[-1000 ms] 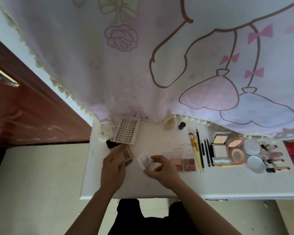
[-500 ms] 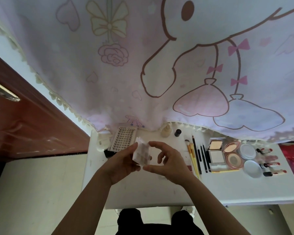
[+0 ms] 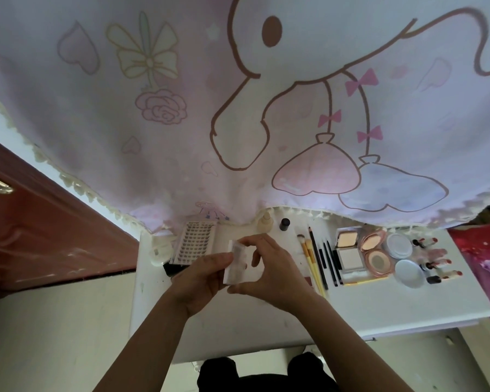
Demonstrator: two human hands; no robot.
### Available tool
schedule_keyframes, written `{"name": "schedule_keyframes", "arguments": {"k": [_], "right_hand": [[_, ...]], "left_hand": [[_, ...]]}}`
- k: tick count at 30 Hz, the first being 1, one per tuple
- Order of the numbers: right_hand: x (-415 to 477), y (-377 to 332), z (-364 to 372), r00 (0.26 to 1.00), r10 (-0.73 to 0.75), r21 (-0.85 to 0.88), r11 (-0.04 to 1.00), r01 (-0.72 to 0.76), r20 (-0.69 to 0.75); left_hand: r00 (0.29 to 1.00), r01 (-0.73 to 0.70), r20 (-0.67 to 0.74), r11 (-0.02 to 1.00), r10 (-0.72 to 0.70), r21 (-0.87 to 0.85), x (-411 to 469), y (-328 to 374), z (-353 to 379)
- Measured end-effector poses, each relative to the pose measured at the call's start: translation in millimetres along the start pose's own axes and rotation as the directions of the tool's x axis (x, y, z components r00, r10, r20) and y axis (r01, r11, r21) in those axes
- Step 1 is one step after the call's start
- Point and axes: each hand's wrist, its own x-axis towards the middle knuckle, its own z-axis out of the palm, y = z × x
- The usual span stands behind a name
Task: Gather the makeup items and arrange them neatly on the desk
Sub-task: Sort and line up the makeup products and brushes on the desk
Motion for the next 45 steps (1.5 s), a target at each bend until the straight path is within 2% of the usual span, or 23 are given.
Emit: {"name": "schedule_keyframes", "arguments": {"k": [4,9,12,15,17,20,22,25,29,32,34,38,41,45], "right_hand": [[-3,1,-4,1.0,-0.03,0.009,1.0,0.03,-0.001],[-4,3,-21,0.997,-0.045,0.018,0.999,0.044,0.067],[-3,4,-30,0.998,-0.057,0.0,0.998,0.057,0.034],[0,8,-29,0.992,-0.016,0.09,0.996,0.027,-0.127],[5,11,-25,0.969,0.093,0.207,0.977,-0.045,-0.227],[10,15,-20,0.95,0.222,0.315,0.938,-0.146,-0.22],[13,21,-17,0.938,0.296,0.355,0.909,-0.218,-0.181],[12,33,-9,0.905,0.413,0.349,0.866,-0.358,-0.096],[-1,57,17,0.819,0.562,0.238,0.785,-0.573,0.116],[-19,73,43,0.721,0.615,0.309,0.652,-0.693,0.319],[-30,81,58,0.688,0.613,0.332,0.604,-0.725,0.387],[-40,92,79,0.668,0.643,0.41,0.531,-0.741,0.375],[-42,96,89,0.643,0.686,0.5,0.447,-0.742,0.34],[-43,100,95,0.629,0.7,0.51,0.425,-0.747,0.338]], "left_hand": [[0.999,0.012,0.031,1.0,-0.011,-0.011,0,1,2],[1.0,-0.005,0.011,0.986,0.007,-0.165,-2,-1,-4],[0.999,0.035,-0.005,0.98,-0.037,-0.196,-4,2,-9],[0.997,0.077,-0.013,0.976,-0.082,-0.205,-6,5,-8],[0.992,0.13,0.025,0.971,-0.128,-0.2,-9,2,-6],[0.986,0.164,0.053,0.962,-0.156,-0.219,-12,-7,-3],[0.993,0.109,-0.023,0.974,-0.116,-0.199,-11,-13,3],[0.975,0.115,-0.169,0.979,-0.144,-0.168,-8,-27,7],[0.937,0.15,-0.282,0.965,-0.208,-0.213,6,-63,-10],[0.906,0.203,-0.341,0.965,-0.25,-0.167,16,-90,-22],[0.895,0.247,-0.354,0.963,-0.27,-0.109,20,-106,-27],[0.869,0.324,-0.421,0.942,-0.26,0.087,32,-128,-35],[0.854,0.321,-0.482,0.927,-0.194,0.196,41,-138,-35],[0.835,0.324,-0.547,0.862,-0.067,0.39,46,-143,-33]]}}
